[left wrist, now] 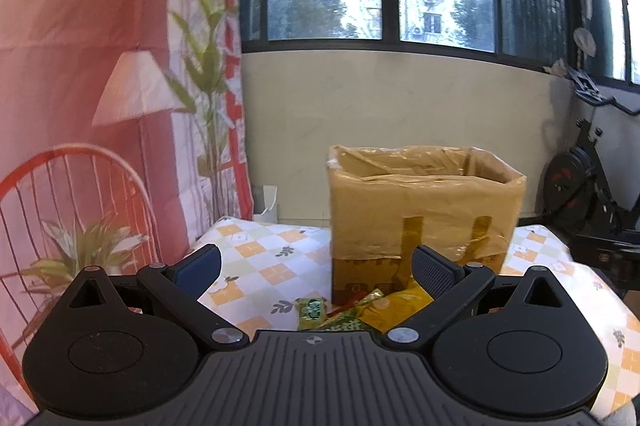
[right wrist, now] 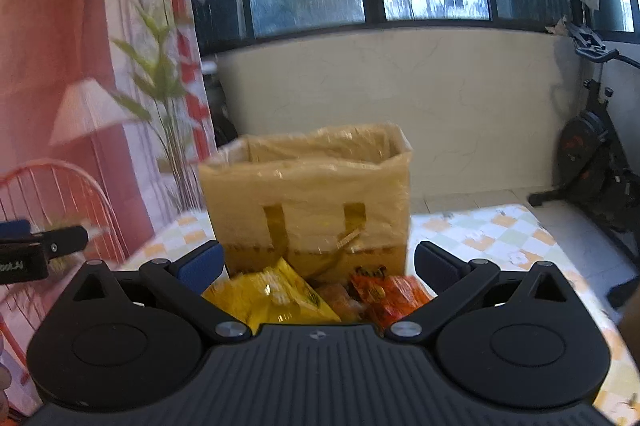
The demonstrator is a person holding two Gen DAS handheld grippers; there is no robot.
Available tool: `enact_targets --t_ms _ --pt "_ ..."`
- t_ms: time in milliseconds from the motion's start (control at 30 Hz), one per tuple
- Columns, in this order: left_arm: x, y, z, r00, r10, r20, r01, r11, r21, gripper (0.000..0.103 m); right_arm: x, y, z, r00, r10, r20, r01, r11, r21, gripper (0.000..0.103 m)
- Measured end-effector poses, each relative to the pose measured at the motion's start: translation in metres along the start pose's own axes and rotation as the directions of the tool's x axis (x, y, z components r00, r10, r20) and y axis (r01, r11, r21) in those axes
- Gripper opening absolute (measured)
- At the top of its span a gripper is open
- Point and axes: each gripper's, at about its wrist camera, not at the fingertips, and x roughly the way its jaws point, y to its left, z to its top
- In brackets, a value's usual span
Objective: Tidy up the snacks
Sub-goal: 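Grasp the green cracker bag with the left tool while the right grasps the red-green corn bag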
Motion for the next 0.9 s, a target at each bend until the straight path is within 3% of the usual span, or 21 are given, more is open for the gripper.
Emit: enact_targets --t_ms 100,267,433,600,900 --pt "0.010 0.011 -0.003 0.999 0.048 -0.009 -0.048 0.999 -0.010 0.102 0.004 -0.005 -0.006 0.999 -0.014 0.032 0.014 1.000 -0.008 0.103" --pt "0.027 0.023 -0.015 0.995 0.091 -0.042 -0.091 0.996 -0.015 0.102 0.024 -0.012 -0.024 1.000 -0.023 -0.011 0.022 1.000 -0.010 0.103" --pt "0.050 0.029 -0.028 0.992 0.057 -0.111 -0.062 0.997 -0.039 0.096 0.047 -0.009 -0.044 0.993 -0.014 -0.121 0.000 0.994 -0.112 0.103" --pt "0.071 0.018 -0.041 0.987 0.037 -0.159 -0.035 0.999 0.017 0.096 0.071 -0.007 -0.071 0.976 -0.020 -0.215 -0.023 0.980 -0.198 0.102" --pt "0.090 0.011 -0.060 0.974 -0.050 -0.223 0.049 0.999 -0.012 0.095 0.107 -0.003 -0.104 0.963 -0.037 -0.269 -0.072 0.921 -0.384 0.101"
